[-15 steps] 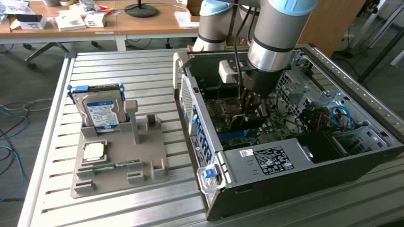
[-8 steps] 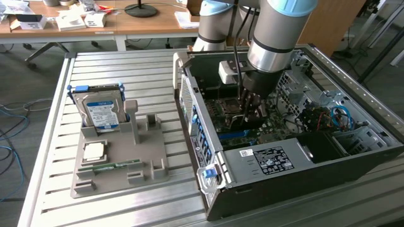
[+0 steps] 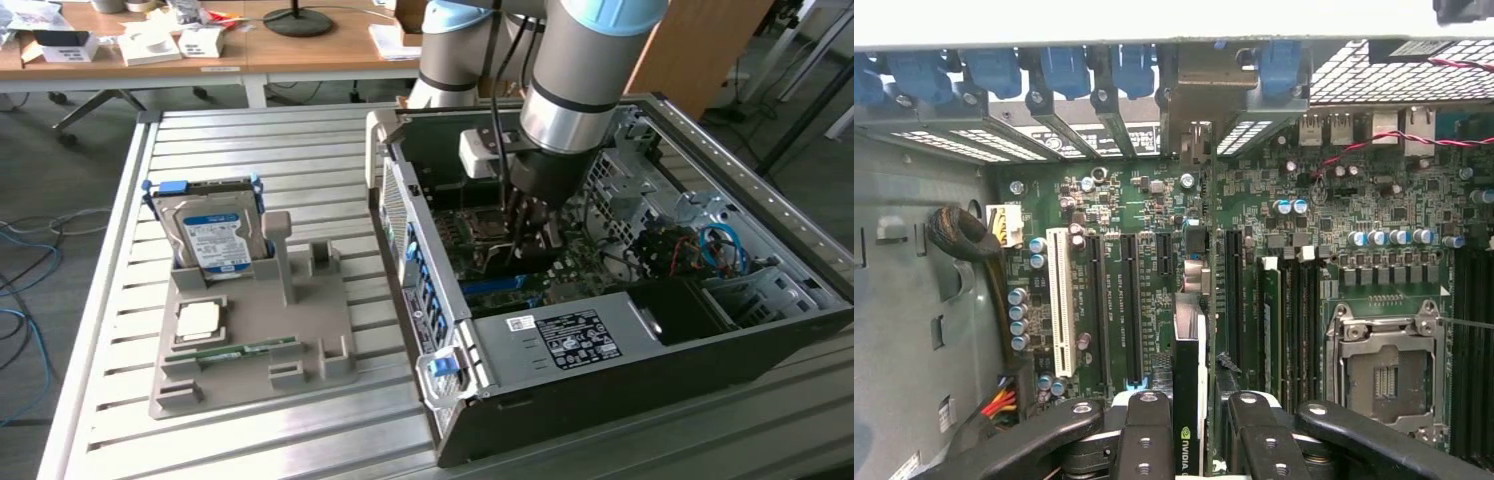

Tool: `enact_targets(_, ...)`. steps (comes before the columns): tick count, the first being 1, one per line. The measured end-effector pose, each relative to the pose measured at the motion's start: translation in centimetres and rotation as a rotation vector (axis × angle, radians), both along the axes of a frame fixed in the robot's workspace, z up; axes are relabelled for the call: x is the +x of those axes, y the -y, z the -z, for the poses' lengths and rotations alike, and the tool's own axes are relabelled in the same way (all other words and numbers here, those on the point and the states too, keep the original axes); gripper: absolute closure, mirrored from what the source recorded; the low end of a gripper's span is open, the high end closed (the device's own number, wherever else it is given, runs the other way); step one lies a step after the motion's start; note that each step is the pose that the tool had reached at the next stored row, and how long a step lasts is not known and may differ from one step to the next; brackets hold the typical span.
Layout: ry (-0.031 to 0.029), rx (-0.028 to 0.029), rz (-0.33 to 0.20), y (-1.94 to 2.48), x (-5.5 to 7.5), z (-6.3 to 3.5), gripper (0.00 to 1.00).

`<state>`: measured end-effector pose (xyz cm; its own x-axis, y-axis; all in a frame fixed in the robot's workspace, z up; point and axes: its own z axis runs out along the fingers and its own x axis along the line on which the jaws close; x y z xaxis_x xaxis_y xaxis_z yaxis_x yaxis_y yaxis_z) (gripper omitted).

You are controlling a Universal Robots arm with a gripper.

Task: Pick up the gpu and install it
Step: 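Insert the gpu into the slot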

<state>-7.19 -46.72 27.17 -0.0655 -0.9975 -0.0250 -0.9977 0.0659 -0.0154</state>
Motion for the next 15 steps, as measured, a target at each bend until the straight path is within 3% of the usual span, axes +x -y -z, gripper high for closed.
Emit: enact_targets(15,0.0001,0.0002,0.000,0.00,0.16,0.10,0.74)
